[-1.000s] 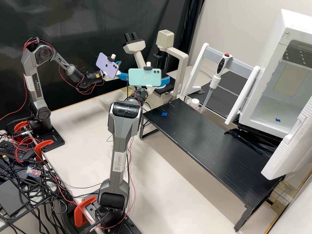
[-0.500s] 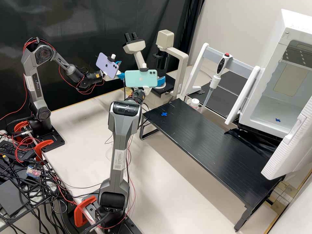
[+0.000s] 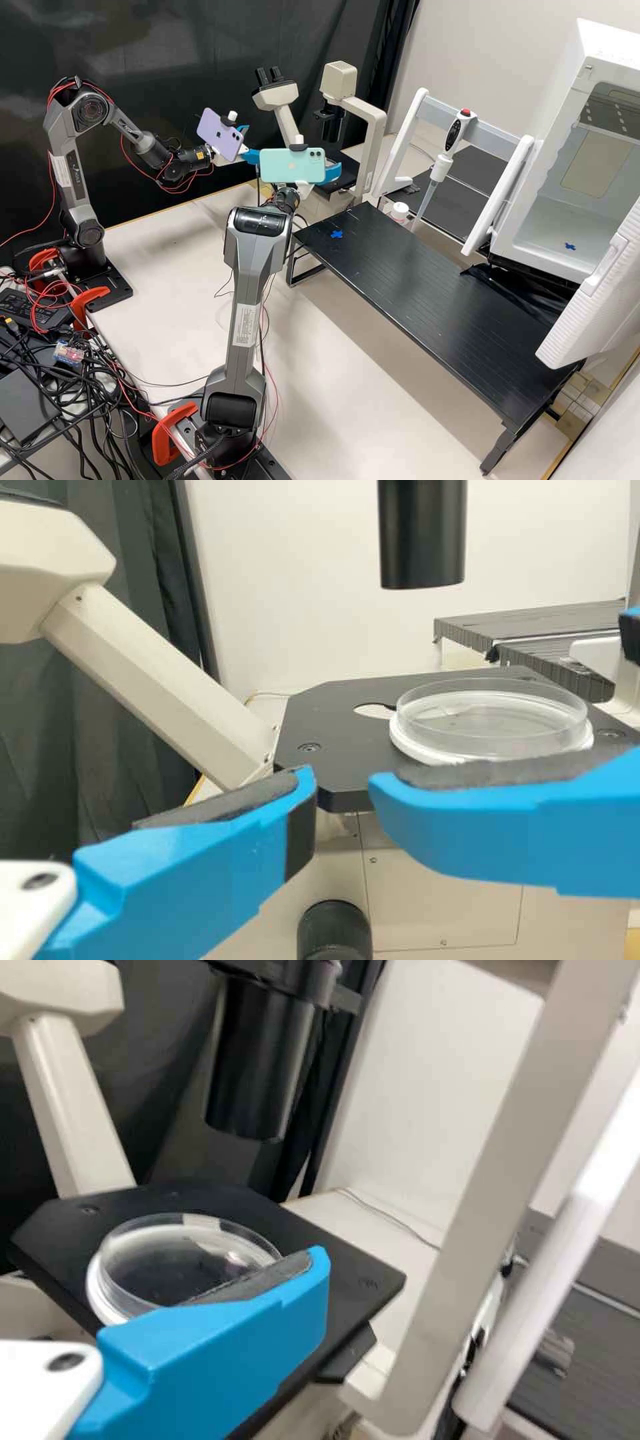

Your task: Move the petri dish to the bench

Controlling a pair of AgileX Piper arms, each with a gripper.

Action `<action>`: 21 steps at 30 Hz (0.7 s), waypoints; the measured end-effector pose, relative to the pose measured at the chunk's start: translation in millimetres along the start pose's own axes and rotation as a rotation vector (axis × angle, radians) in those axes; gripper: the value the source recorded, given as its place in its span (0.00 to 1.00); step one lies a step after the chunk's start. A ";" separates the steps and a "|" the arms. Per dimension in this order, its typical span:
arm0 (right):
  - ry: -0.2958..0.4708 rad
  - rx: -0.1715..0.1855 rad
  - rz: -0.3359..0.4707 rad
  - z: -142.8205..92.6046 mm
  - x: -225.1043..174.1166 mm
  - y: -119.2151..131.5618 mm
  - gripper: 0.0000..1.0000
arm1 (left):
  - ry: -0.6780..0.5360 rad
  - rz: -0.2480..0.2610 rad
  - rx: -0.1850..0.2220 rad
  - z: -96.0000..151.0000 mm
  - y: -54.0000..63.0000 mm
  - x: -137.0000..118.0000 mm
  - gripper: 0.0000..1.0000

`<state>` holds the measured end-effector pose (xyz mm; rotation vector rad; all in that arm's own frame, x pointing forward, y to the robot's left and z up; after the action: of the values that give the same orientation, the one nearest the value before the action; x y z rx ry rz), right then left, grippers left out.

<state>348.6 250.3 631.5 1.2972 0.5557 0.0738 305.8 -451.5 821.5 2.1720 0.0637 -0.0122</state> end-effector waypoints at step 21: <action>-0.048 -0.019 -0.010 12.1 3.4 -7.5 0.00 | 0.000 0.000 0.000 0.0 0.0 0.0 1.00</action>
<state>354.8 238.5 625.3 1.2739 0.5193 0.0391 305.8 -451.5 821.5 2.1720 0.0637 -0.0122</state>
